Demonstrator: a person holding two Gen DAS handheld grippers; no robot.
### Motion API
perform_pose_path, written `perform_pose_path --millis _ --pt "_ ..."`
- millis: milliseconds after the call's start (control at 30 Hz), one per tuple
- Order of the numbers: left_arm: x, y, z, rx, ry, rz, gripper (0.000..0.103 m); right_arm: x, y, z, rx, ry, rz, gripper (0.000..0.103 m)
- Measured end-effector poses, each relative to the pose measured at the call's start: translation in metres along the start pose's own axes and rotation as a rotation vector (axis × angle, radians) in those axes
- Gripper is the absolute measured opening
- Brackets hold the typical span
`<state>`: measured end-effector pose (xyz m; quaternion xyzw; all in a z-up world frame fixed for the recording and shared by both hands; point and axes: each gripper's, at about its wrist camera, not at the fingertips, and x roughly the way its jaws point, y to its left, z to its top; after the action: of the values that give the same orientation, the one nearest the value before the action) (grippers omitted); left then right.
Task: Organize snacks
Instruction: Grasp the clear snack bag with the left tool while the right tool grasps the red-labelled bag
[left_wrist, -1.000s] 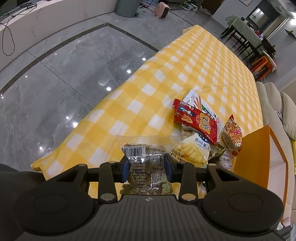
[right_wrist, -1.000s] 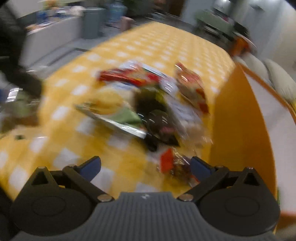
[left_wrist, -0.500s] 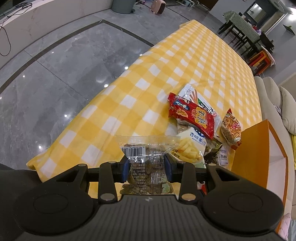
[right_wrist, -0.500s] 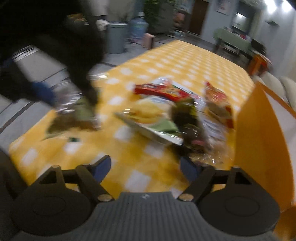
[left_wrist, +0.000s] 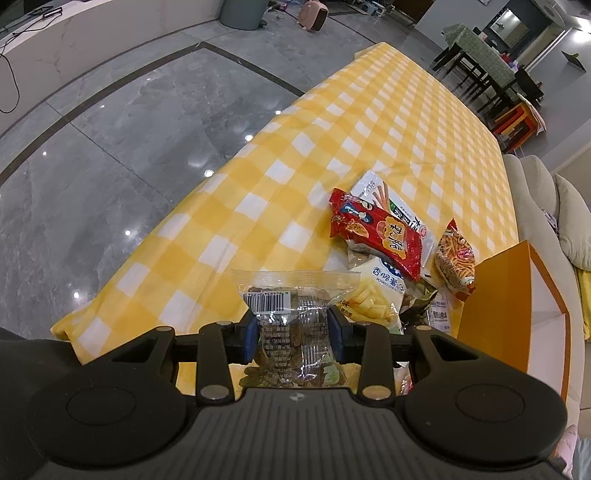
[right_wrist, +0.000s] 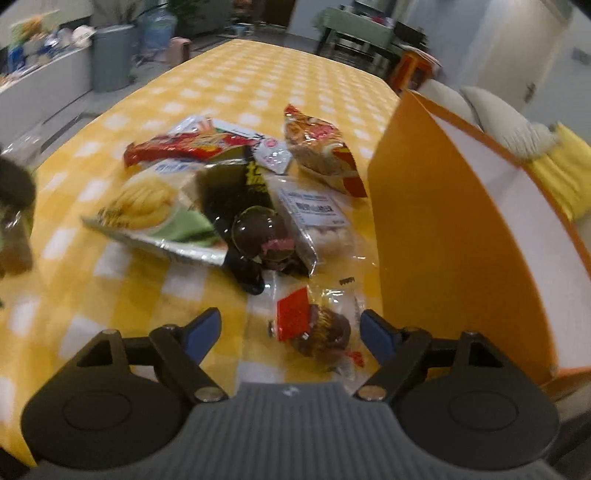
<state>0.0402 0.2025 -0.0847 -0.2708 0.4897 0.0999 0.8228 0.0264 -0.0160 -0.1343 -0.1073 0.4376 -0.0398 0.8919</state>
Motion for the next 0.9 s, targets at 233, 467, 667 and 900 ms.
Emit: perform_pose_path --millis 233,467,667,900 --pt "0.001 0.002 0.001 -0.017 0.004 0.004 0.042 0.002 -0.011 0.0 0.08 0.014 0.175 0.036" --pt "0.001 0.0 0.0 -0.007 0.007 0.002 0.042 -0.003 -0.021 -0.008 0.126 -0.003 0.256 0.057" --pt "0.003 -0.002 0.0 0.002 0.01 0.007 0.042 0.009 -0.03 -0.007 0.13 -0.036 0.272 0.069" --pt "0.007 -0.007 0.0 0.008 0.026 0.001 0.042 0.015 -0.027 -0.007 0.054 -0.116 0.285 0.048"
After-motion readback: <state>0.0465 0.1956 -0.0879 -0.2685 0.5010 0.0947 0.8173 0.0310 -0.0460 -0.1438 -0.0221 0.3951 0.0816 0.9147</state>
